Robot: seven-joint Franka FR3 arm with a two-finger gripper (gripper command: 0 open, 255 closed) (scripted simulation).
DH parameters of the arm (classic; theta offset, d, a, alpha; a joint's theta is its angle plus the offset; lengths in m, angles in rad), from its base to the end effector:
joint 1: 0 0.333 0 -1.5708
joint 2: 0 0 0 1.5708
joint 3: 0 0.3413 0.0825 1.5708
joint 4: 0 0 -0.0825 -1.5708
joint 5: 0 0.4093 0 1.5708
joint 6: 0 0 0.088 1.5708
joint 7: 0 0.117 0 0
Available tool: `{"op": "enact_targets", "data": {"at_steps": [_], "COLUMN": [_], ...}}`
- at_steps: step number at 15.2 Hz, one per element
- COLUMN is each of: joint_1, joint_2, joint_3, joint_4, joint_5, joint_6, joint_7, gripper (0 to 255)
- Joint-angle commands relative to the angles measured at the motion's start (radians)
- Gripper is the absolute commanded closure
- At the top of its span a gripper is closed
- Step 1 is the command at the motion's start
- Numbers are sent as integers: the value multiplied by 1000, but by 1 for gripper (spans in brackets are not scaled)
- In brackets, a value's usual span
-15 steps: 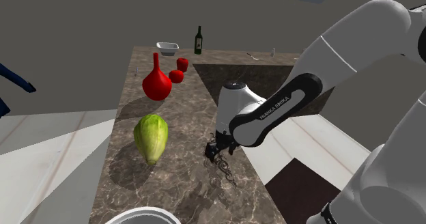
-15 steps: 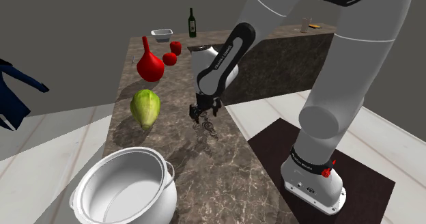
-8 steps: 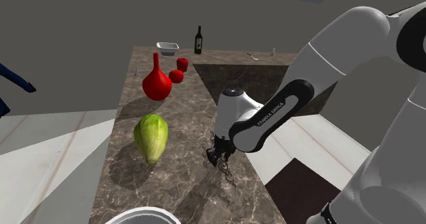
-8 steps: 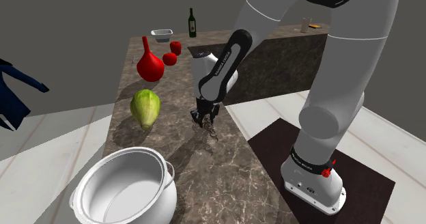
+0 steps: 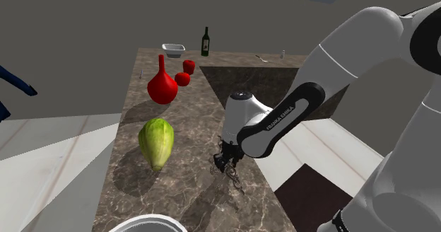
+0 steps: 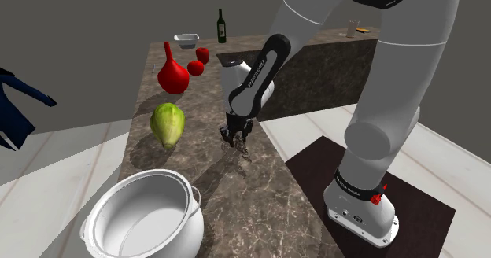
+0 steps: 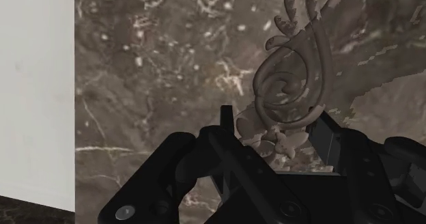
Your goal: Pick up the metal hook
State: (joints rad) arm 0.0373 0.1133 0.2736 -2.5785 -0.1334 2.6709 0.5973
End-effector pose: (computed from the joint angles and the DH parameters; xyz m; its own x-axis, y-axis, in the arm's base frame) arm 0.4347 0.1463 0.2132 0.9859 -0.1676 0.0021 -0.1676 -0.9853 0.0325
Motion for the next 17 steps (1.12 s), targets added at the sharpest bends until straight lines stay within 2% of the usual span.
{"op": "enact_targets", "data": {"at_steps": [1,10,15,17], "joint_1": [-2,-2,2,3], "joint_2": [-15,-145,-209,-211], "joint_3": [4,17,16,15], "joint_4": [-1,9,24,24], "joint_5": [12,98,130,131], "joint_6": [-13,-145,-221,-224], "joint_7": [-10,-74,-99,-100], "gripper": [255,255,255,255]}}
